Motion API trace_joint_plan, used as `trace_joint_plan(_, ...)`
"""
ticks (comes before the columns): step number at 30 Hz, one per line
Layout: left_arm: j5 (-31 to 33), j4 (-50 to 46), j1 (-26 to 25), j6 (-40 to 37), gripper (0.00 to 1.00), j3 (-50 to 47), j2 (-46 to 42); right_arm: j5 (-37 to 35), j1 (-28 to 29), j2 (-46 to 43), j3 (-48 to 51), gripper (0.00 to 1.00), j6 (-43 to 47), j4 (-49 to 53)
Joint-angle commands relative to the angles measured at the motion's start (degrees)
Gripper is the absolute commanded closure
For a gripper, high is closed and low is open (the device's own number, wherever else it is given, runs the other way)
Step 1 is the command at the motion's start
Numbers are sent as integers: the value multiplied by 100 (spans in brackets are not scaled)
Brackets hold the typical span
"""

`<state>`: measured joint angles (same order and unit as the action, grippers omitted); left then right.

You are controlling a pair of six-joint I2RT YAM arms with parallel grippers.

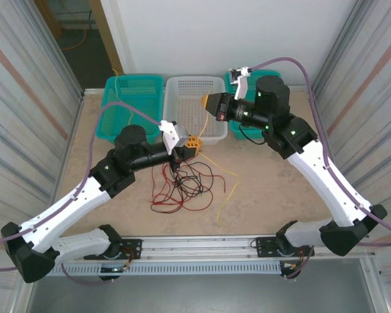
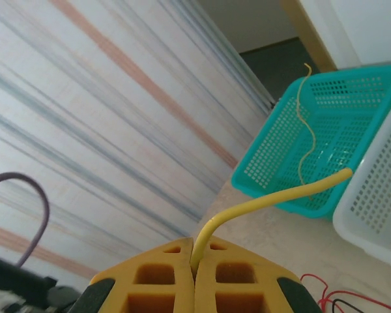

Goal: Untangle the cables

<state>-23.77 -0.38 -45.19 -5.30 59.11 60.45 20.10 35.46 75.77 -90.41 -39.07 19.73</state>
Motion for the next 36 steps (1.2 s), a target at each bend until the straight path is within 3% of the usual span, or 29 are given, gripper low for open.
trace_joint_plan(1,-63,94,-79,312,100,-115,22,-515,-15,180,36,100,-177,-519)
trace_joint_plan(3,346,39,-69,423,100,-7,155,-454,-22,247,49,96,-201,-508)
trace_joint_plan(5,1171,-299,-47,502,100,267,372,-507,-130,155,103,75,-200,-412)
trace_joint_plan(7,1861,-734,95,672,100,566,547,-519,-409,-104,292,62,-297,-406)
trace_joint_plan(9,1914,-755,432,957,100,577,534,-447,-822,-449,554,44,-440,-408)
trace_joint_plan(13,1948,-932,1198,1170,100,702,449,-229,-1604,-888,807,25,-518,62)
trace_joint_plan(17,2128,-1164,2226,1186,100,1134,507,-113,-1737,-1117,1153,26,-390,469)
trace_joint_plan(23,1975,-788,3979,1611,100,1763,1058,-159,-1457,-1468,1905,28,-373,637)
trace_joint_plan(28,2604,-633,4332,945,100,2569,1851,-298,-1157,-1738,2253,28,-358,609)
trace_joint_plan(32,2696,-938,4456,627,100,3316,2610,-364,-1016,-1741,2265,29,-281,721)
trace_joint_plan(36,3326,-1011,4475,321,100,3644,3122,-390,-989,-1726,2309,30,-234,778)
